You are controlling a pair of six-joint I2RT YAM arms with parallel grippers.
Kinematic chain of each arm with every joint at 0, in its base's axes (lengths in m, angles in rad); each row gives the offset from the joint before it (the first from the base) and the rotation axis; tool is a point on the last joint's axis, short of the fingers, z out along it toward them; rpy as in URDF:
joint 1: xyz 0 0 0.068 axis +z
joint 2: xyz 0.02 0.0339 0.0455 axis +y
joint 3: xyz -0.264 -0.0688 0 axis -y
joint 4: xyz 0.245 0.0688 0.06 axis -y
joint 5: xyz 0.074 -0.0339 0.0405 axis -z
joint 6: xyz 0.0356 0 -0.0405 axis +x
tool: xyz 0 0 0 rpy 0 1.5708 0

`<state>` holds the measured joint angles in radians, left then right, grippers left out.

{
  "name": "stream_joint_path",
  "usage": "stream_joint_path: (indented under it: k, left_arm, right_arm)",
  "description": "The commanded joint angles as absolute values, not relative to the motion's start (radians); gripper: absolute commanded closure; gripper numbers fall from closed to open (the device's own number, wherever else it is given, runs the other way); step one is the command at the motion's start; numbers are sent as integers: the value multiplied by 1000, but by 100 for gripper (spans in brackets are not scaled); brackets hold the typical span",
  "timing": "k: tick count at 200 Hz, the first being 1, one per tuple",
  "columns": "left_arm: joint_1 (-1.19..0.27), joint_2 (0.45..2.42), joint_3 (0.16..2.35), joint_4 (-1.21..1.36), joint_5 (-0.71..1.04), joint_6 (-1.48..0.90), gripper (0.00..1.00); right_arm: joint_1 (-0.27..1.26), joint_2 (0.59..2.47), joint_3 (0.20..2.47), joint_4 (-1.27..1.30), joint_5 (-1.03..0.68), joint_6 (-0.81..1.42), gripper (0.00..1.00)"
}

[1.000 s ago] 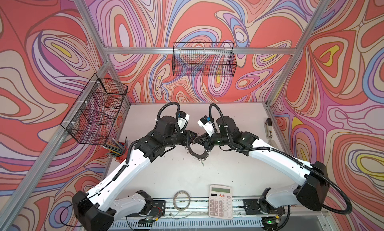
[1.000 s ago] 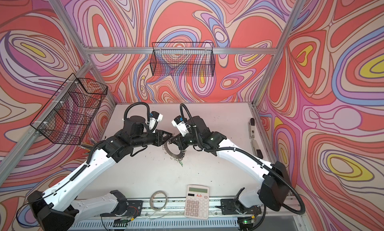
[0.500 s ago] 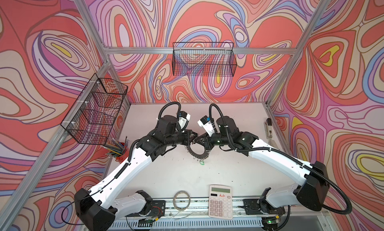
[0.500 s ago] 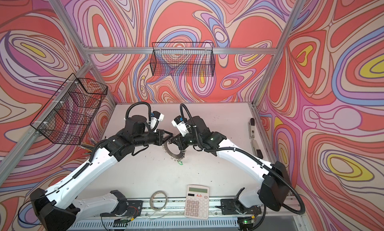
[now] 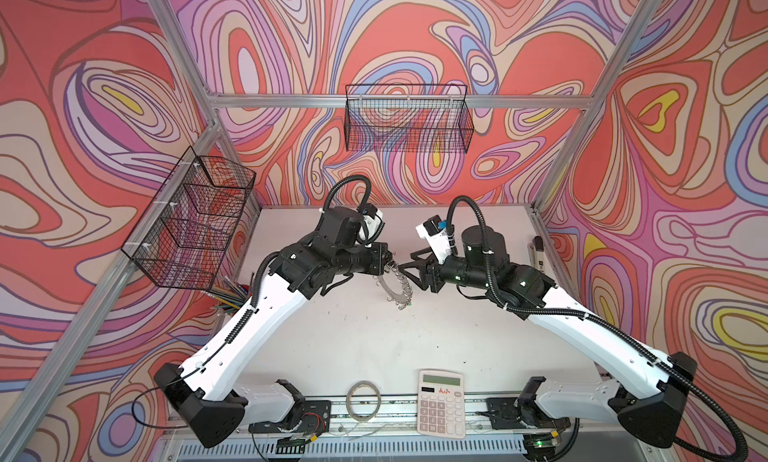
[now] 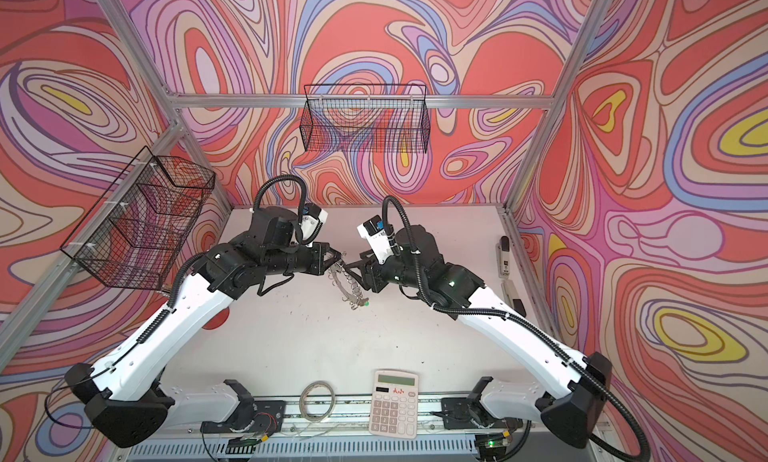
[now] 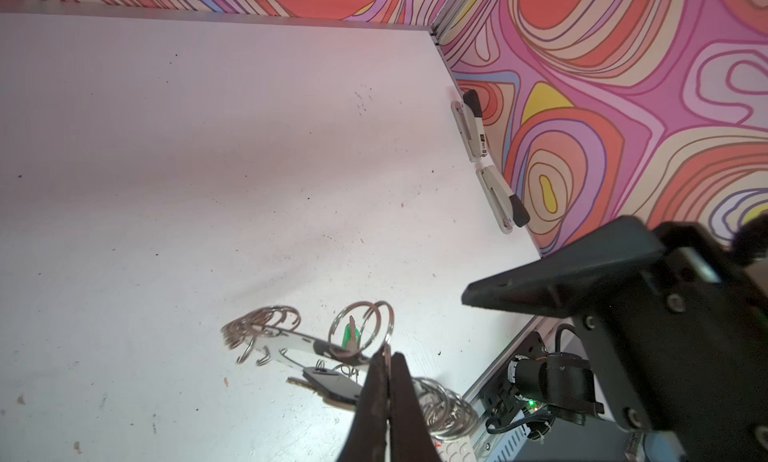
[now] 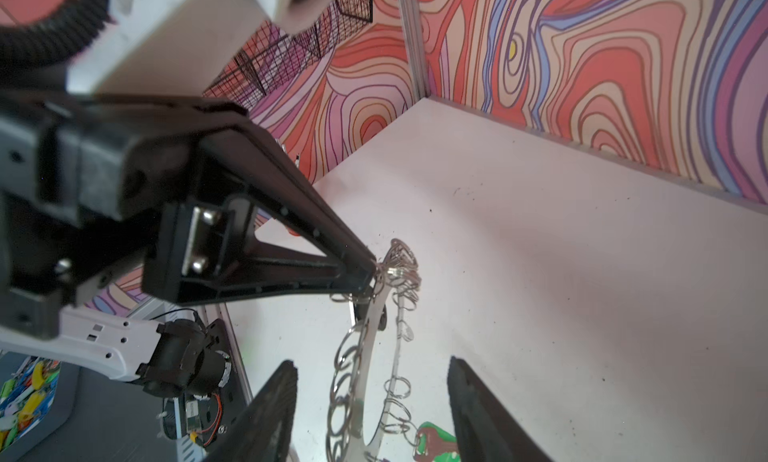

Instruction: Put the keys on the keyring

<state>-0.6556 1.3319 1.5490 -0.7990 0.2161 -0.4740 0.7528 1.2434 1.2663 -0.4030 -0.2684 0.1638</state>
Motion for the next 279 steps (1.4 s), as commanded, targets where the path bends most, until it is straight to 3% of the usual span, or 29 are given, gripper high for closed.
stream_joint_path:
  k: [1,90,98,190,241,260,279]
  left_arm:
    - [-692,1380,1639,-945,80,-475,100]
    - [-744,1506,1817,-942,9,-609,100]
    - [-745,1506,1816,-936,14,-619,100]
    - [-750,1469,1744,-871,91,-671,100]
    - [-750,1442,1736,-883,89,-664,100]
    - [-750,1428,1721,-881,92,-664,100]
    - [-749,1412,1708,-883,92,-664,100]
  right_arm:
    - [752,1249,1289,-452,-208,128,37]
    - [764,1293,1266,-362,-163,88,31]
    - [764,1295,1259,-353,-169,87,21]
    - [765,1318,1201,-161,-104,132,23]
    - [765,1322,1184,-137,-58,151,34]
    - [765,1302,1172,-132,-20,156,48]
    - [764,1284,1162,-133,-3,158,54]
